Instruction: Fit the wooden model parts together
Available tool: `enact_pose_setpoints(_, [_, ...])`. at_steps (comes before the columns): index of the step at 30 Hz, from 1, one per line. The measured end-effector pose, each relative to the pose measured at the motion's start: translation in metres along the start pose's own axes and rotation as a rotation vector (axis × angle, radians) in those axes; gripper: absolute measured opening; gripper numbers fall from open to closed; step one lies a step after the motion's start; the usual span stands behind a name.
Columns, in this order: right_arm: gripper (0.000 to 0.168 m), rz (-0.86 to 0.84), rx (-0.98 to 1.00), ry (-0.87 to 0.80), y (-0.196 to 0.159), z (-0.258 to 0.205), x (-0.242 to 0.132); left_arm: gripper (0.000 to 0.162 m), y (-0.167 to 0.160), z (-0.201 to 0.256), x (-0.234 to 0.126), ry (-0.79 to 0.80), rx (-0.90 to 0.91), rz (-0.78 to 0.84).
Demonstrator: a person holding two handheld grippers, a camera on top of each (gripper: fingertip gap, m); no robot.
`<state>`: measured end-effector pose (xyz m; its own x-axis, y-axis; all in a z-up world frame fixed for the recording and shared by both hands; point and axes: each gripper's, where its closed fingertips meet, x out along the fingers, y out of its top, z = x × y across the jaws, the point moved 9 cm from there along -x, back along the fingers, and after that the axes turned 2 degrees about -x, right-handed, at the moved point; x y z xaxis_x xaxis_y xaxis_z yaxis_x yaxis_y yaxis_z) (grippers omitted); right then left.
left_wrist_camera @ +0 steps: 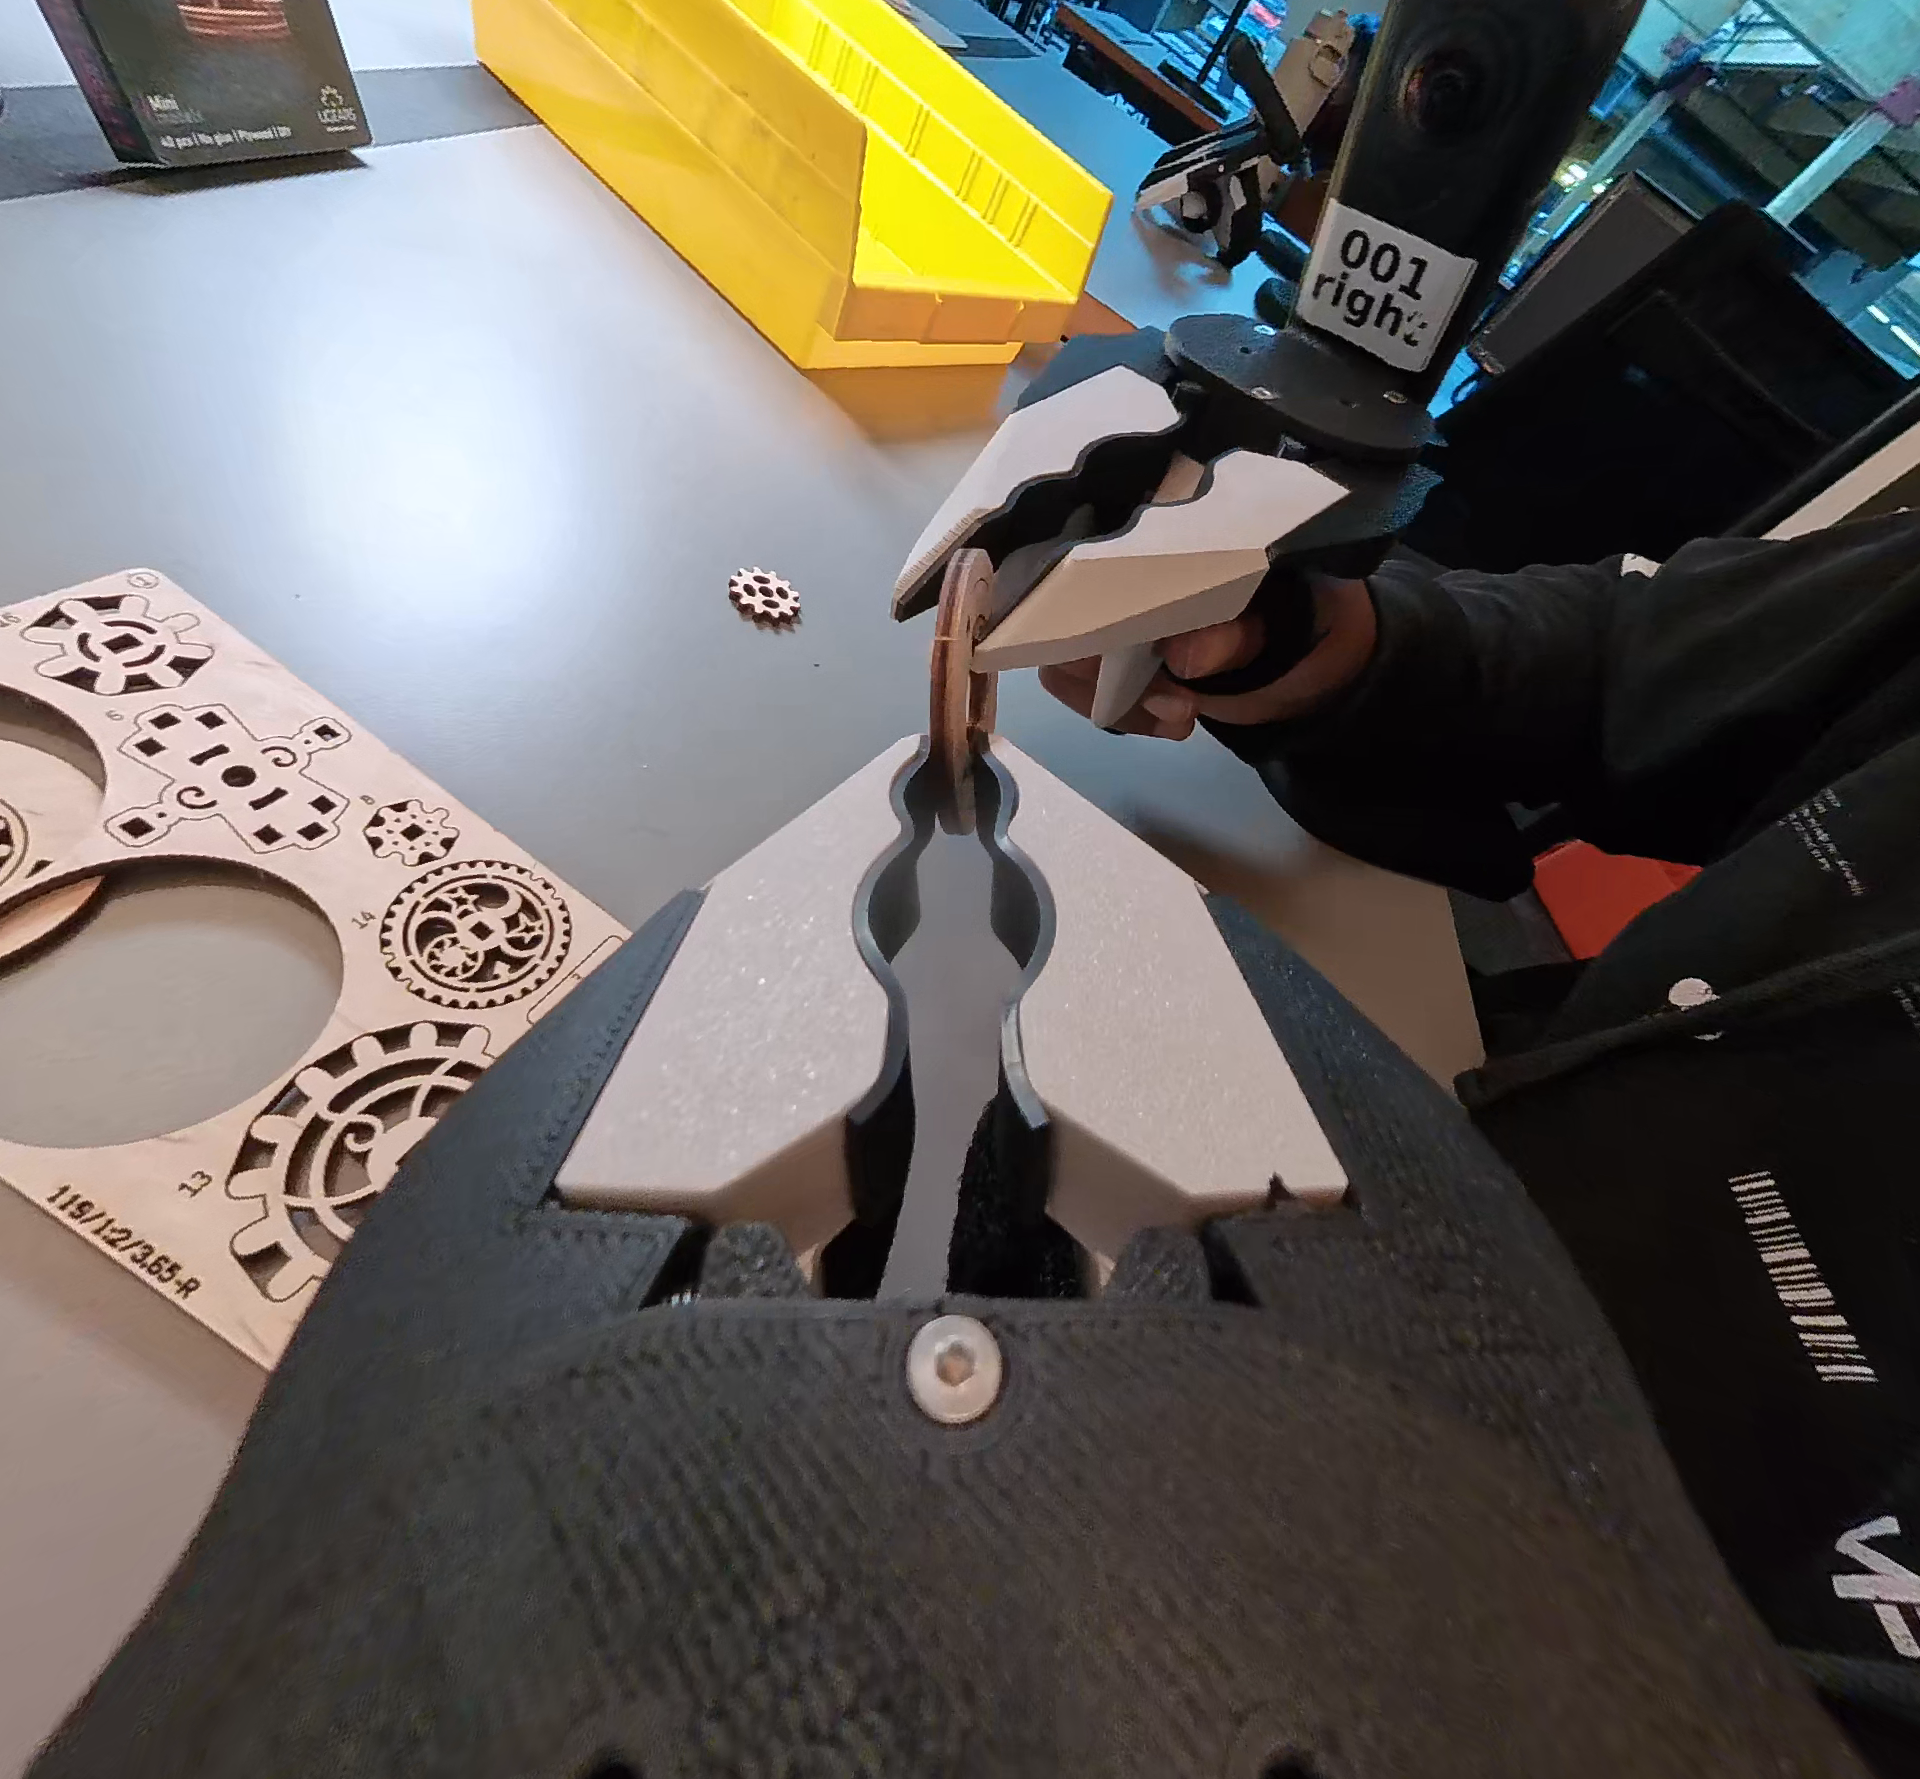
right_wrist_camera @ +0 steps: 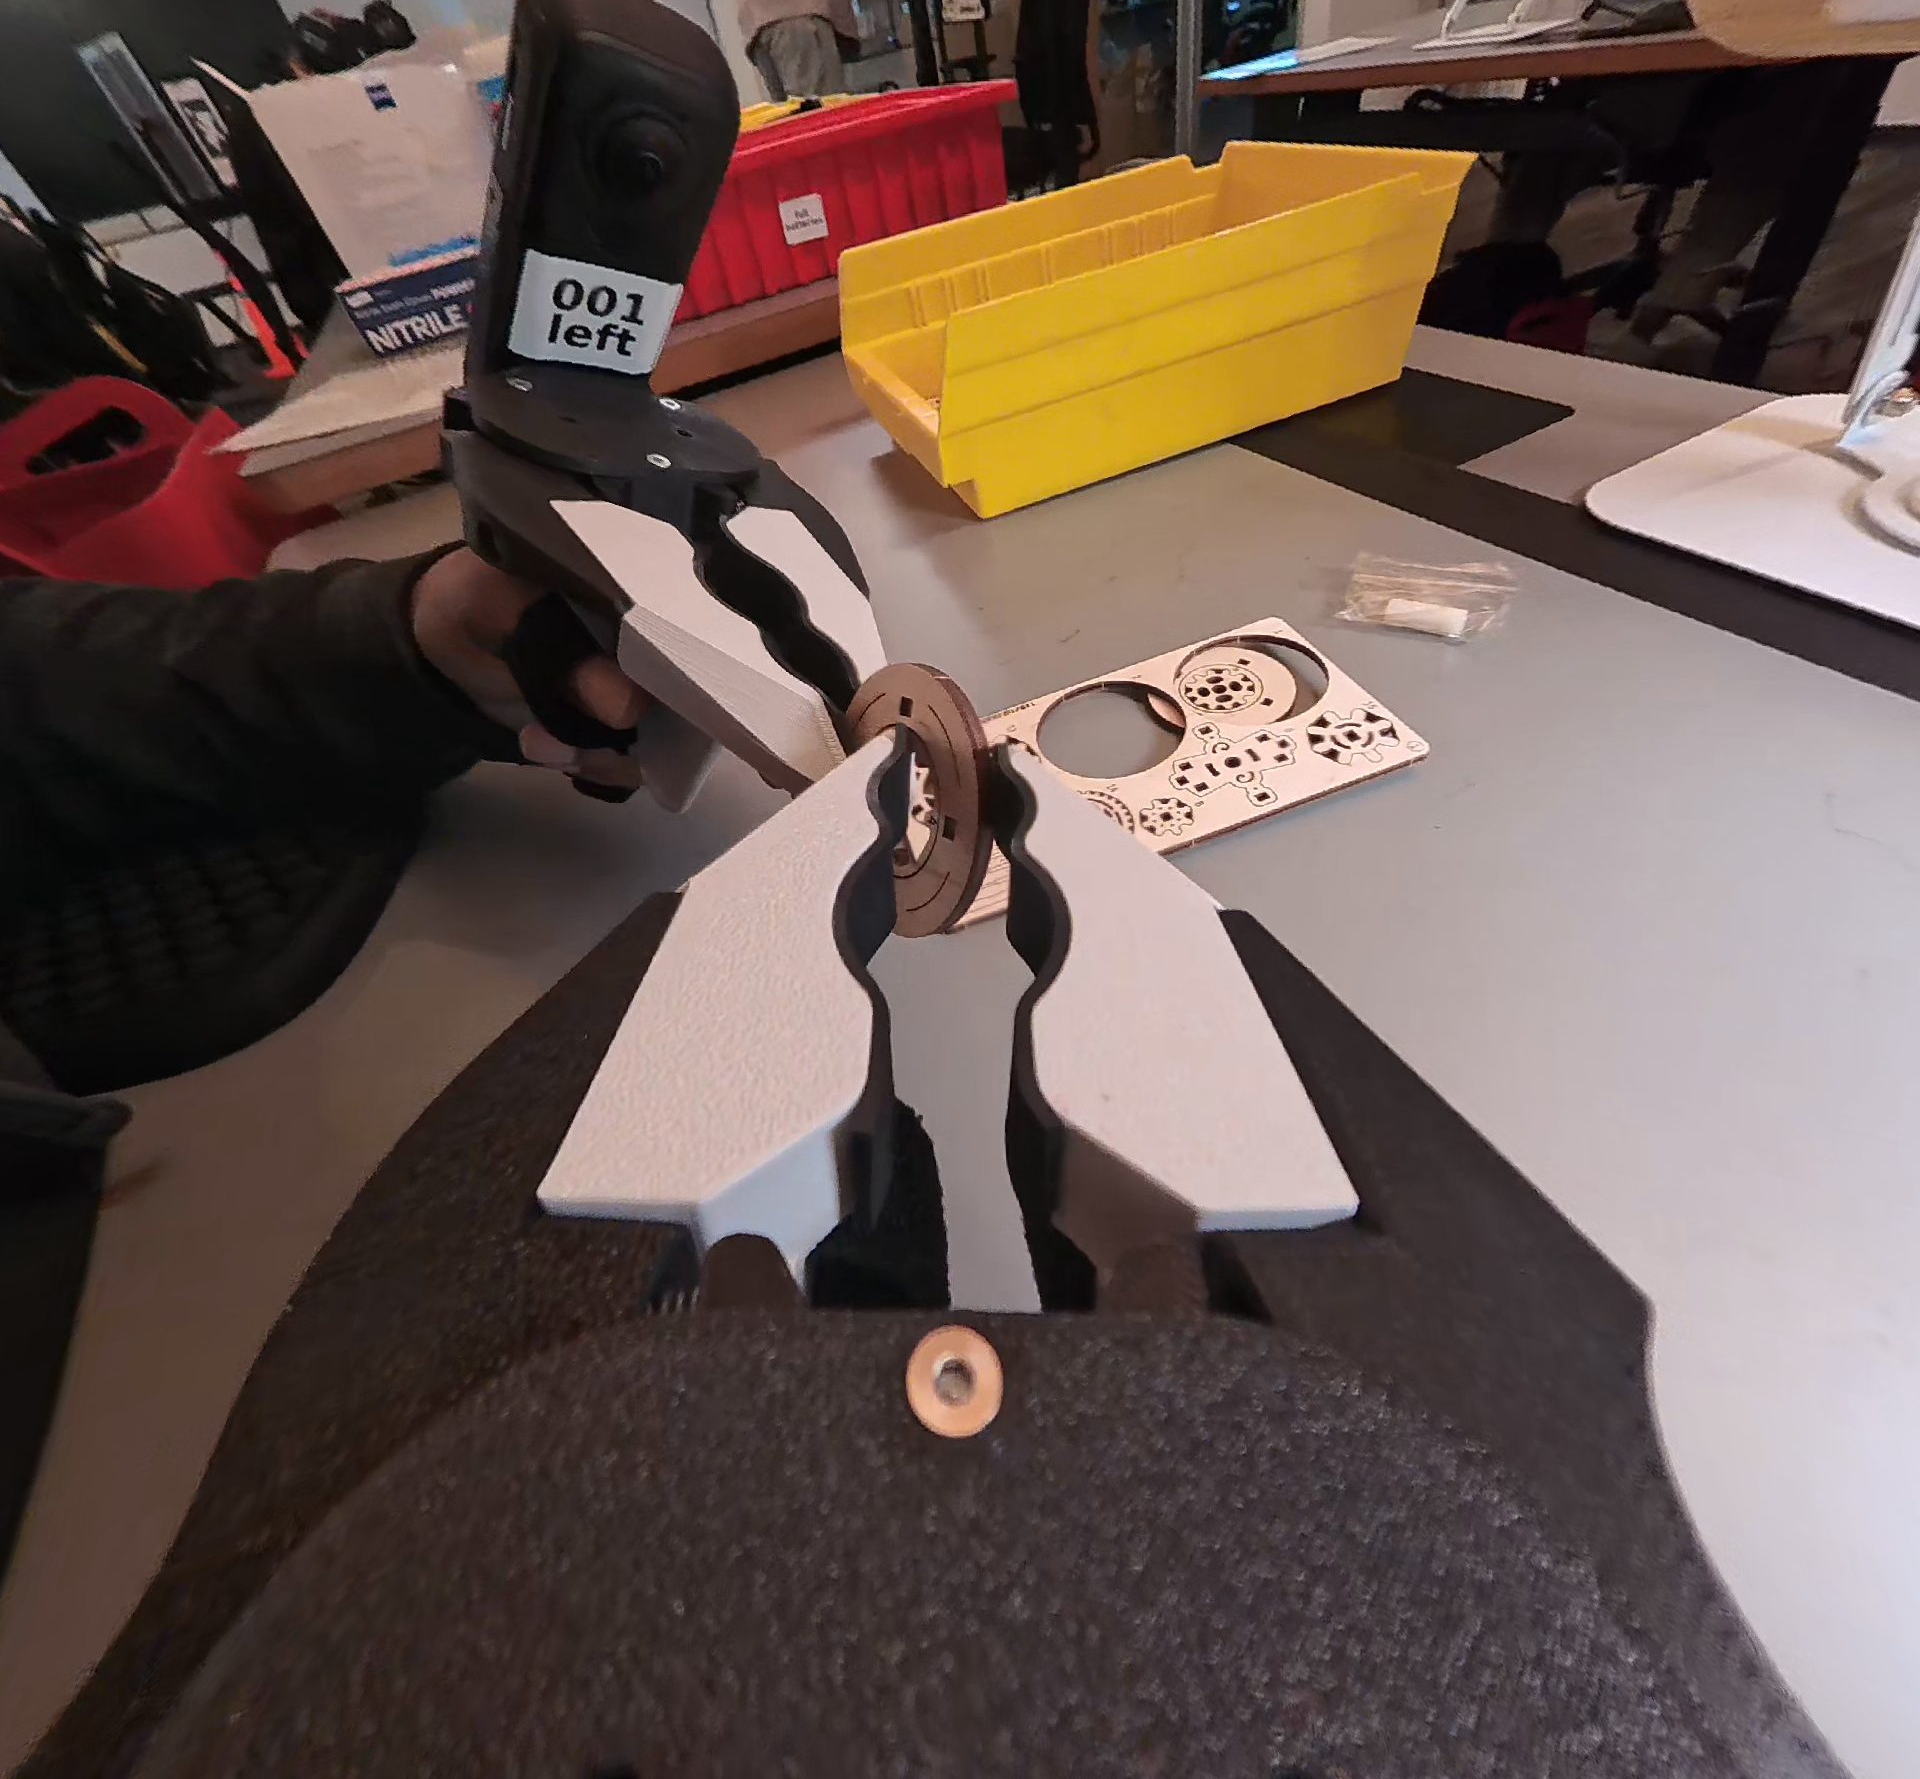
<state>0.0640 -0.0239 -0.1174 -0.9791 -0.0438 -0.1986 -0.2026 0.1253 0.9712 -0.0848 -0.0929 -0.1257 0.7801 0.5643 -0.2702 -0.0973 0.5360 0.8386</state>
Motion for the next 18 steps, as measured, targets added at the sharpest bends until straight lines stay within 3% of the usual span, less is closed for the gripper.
enact_pose_setpoints(11, [0.01,-0.013,0.069,0.004,0.003,-0.001,-0.001,0.006,-0.001,-0.004,-0.001,-0.078,-0.105,0.02])
enact_pose_setpoints(18, [0.008,0.083,0.35,0.131,0.008,0.009,-0.008,0.004,0.0,-0.005,-0.006,-0.275,-0.248,0.087])
